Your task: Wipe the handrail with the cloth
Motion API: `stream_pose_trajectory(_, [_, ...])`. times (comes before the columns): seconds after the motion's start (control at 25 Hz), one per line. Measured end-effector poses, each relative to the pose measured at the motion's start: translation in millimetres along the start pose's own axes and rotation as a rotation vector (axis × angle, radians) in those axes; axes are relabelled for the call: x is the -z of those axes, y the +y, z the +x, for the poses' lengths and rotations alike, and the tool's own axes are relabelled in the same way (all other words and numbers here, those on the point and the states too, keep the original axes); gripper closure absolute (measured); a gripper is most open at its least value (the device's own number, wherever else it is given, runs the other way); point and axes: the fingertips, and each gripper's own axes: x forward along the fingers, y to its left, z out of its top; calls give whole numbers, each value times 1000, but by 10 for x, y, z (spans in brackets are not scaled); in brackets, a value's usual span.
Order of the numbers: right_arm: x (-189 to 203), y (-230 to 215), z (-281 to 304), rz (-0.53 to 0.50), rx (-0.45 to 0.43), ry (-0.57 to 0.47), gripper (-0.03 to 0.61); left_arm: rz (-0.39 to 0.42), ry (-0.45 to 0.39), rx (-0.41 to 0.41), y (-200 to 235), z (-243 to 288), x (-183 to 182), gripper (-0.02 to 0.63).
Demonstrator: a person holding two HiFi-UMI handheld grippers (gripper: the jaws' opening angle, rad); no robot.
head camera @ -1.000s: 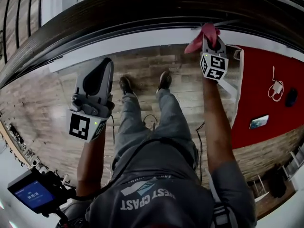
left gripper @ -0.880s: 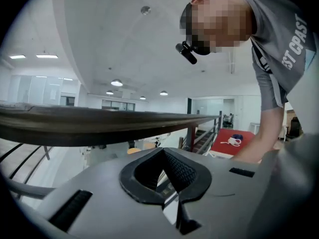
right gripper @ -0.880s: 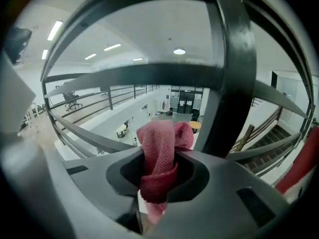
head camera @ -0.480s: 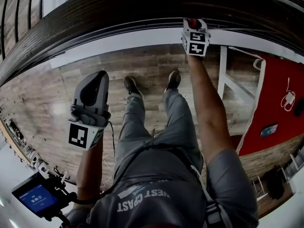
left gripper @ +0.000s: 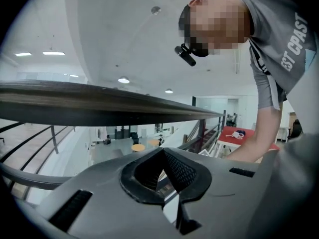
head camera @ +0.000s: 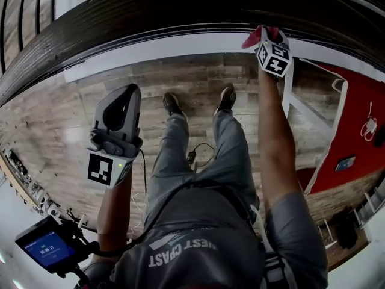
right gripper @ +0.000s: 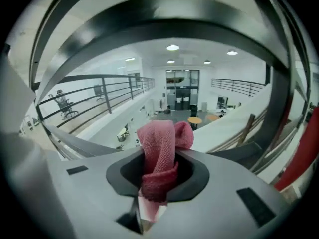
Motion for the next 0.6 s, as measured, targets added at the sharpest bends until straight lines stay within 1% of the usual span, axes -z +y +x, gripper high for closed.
stream_pose_trajectory(0.04, [8,258,59,-24,-33,6,500,-8,5,0,80,-62,67,607])
stream_pose_trajectory(0.08, [-9,659,136,-61,-84,3,500,-18,10,0,181,-125,140,607])
stream_pose_trajectory(0.16, [-59,1755,298,-134,-231,-6,500,-37,21,1,439,-248,296,607])
stream_pose_trajectory(0.24, [-62,2876,392,-202,-405,3,500,-47,32,1,683,-338,426,607])
stream_pose_trajectory(0.28, [-58,3286,409,-235,-473,12,500,-49,32,0,777,-367,464,607])
stream_pose_trajectory(0.32, [-67,3541,417,-257,-513,17,500,-52,26,-2,858,-391,480,607])
stream_pose_trajectory(0.36, [-93,3631,418,-263,-517,9,500,-58,10,-6,926,-414,471,607])
stream_pose_trajectory(0.4, [-129,3557,405,-258,-485,-12,500,-65,-14,-10,979,-436,438,607])
stream_pose_trajectory(0.44, [-161,3338,373,-248,-423,-42,500,-69,-35,-14,1018,-463,399,607])
stream_pose_trajectory(0.52, [-163,2610,268,-221,-253,-87,500,-64,-35,-25,1082,-554,391,607])
stream_pose_trajectory(0.56, [-123,2212,213,-203,-170,-90,500,-62,-35,-31,1112,-607,390,607])
stream_pose_trajectory(0.6, [-70,1886,167,-183,-107,-88,500,-64,-44,-37,1140,-658,380,607])
